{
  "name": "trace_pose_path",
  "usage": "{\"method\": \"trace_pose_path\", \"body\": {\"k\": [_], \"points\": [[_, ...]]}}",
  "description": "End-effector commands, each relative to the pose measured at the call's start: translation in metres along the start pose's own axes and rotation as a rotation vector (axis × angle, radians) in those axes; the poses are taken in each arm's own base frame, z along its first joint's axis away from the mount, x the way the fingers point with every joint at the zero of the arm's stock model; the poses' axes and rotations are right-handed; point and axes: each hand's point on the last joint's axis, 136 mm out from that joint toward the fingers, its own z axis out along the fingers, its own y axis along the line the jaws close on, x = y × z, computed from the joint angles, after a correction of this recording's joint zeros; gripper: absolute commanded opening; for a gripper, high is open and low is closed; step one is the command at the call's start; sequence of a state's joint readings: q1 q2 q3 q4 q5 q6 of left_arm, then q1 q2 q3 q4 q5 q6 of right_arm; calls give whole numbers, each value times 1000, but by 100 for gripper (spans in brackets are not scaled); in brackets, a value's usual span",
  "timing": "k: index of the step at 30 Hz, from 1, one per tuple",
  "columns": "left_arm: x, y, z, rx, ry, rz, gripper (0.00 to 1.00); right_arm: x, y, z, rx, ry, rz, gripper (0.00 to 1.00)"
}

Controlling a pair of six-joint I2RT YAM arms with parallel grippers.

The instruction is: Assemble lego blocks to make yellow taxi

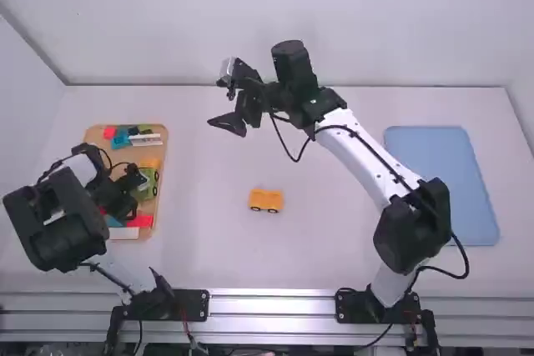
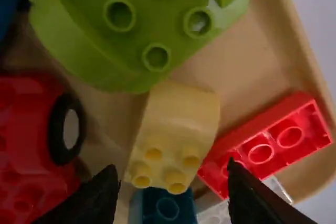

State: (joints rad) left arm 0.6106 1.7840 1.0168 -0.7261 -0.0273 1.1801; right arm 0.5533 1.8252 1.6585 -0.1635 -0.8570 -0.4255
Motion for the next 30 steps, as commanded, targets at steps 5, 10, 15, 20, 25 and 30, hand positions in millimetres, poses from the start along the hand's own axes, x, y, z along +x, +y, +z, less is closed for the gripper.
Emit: {"method": "trace_pose_path", "body": {"k": [5,10,15,20,25,30], "points": [[-2,3,3,-10,-18,17,49,-9,-4,-1,4,-17,-17,98],[-3,2,3,-8,-24,16,44,-9,-4,-2,6,-16,-16,98],[-5,9,5,-42,-29,7,46,-9,-5,-2,6,-15,-13,98],[-4,8,12,-55,-32,9,47,-9,-5,-2,7,-15,-14,98],[-1,5,17,-56,-23,15,46,-7,-8,-2,26,-6,-13,98],[-1,4,17,-50,-20,5,34,-8,-6,1,25,-4,-16,98]]}}
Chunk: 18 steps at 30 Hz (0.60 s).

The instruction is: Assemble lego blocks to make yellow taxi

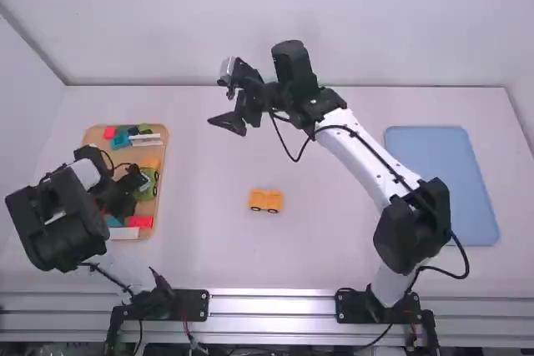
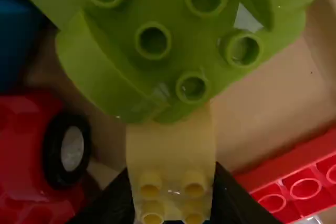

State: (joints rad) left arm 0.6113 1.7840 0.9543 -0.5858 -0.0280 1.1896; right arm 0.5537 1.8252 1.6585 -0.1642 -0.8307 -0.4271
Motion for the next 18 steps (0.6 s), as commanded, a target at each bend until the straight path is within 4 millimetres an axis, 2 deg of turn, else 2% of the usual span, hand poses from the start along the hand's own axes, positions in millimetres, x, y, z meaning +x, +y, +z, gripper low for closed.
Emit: {"method": "trace_pose_path", "body": {"k": [1,6,7,9,11,12,13,14,17,18], "points": [[3,-7,3,21,11,-15,30,-9,-3,0,5,-14,-15,98],[9,-4,3,1,50,-114,30,-9,-3,0,7,-13,-14,99],[9,-3,3,0,49,-142,32,-9,-3,0,5,-13,-14,98],[5,-1,1,-2,28,-204,30,-9,-3,0,6,-13,-14,98],[-12,-1,-3,20,-43,-230,25,-9,-3,0,7,-13,-14,98],[-27,-5,-7,61,-118,-227,18,-9,-3,0,7,-13,-13,98],[-32,-7,-8,74,-136,-223,15,-9,-3,0,7,-13,-14,98],[-45,-14,-14,126,-193,-217,8,-9,-3,0,6,-13,-14,98],[-72,-26,-30,206,-291,-187,6,-8,-3,0,5,-11,-11,98],[-73,-26,-31,206,-294,-185,6,-8,-3,0,6,-10,-11,98]]}}
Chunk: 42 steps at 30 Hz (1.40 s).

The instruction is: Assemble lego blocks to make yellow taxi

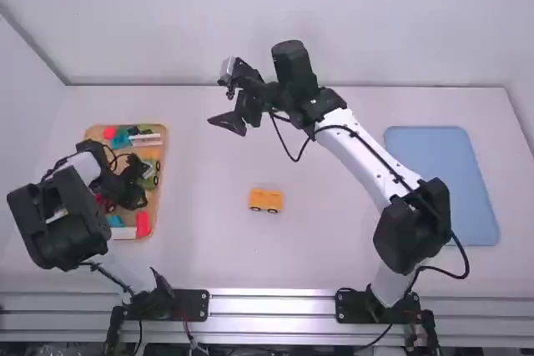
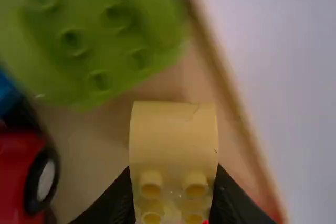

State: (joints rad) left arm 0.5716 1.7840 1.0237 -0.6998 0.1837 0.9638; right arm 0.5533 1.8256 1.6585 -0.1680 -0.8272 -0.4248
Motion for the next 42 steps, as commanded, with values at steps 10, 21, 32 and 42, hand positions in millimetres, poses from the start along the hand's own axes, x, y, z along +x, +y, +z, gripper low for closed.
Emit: {"method": "trace_pose_path", "body": {"k": [10,21,32,42], "points": [[-76,-23,-54,164,-251,32,16,-5,0,0,-6,-1,-26,98],[-118,-67,-152,211,-569,247,2,-6,-3,-3,-3,-7,-21,98],[-140,-187,-229,265,-1001,733,3,-8,21,-29,-219,-100,-32,98],[-185,-245,-231,543,-1210,805,2,-2,64,-72,-450,-280,-157,98]]}}
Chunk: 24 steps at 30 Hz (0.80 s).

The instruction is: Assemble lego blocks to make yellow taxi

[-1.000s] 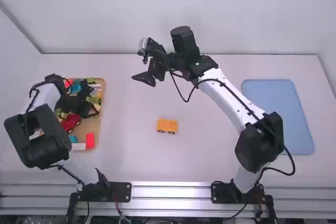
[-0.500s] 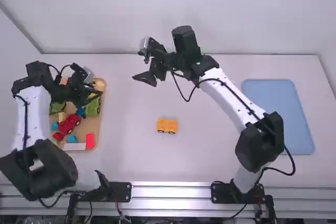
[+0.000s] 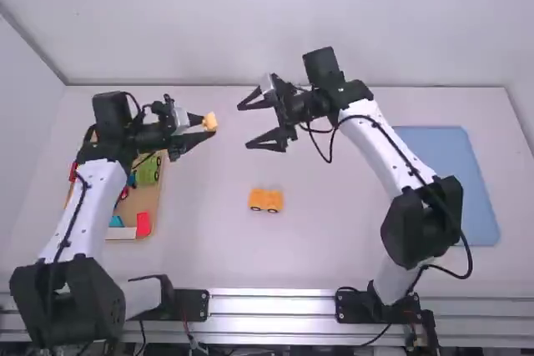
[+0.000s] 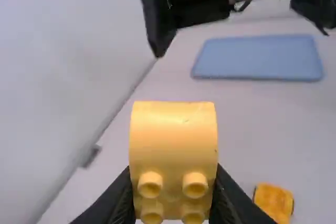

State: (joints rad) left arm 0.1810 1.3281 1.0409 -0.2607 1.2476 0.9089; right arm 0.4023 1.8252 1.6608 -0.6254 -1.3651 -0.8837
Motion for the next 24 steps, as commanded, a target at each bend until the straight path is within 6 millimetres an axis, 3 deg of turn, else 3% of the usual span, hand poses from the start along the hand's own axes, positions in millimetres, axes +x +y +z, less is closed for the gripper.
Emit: {"method": "trace_pose_path", "body": {"k": [1,6,9,21,24], "points": [[-16,-27,12,150,-134,-137,2,-20,12,2,-73,-95,-166,98],[-24,-36,28,199,-178,-126,2,-23,4,2,-56,-84,-149,99],[-26,-29,38,157,-168,-174,2,-27,-3,3,-38,-75,-143,94],[-47,-17,35,115,-222,-179,2,-38,-23,8,29,-54,-87,76],[-53,-17,36,119,-236,-171,2,-38,-24,13,35,-47,-91,68]]}}
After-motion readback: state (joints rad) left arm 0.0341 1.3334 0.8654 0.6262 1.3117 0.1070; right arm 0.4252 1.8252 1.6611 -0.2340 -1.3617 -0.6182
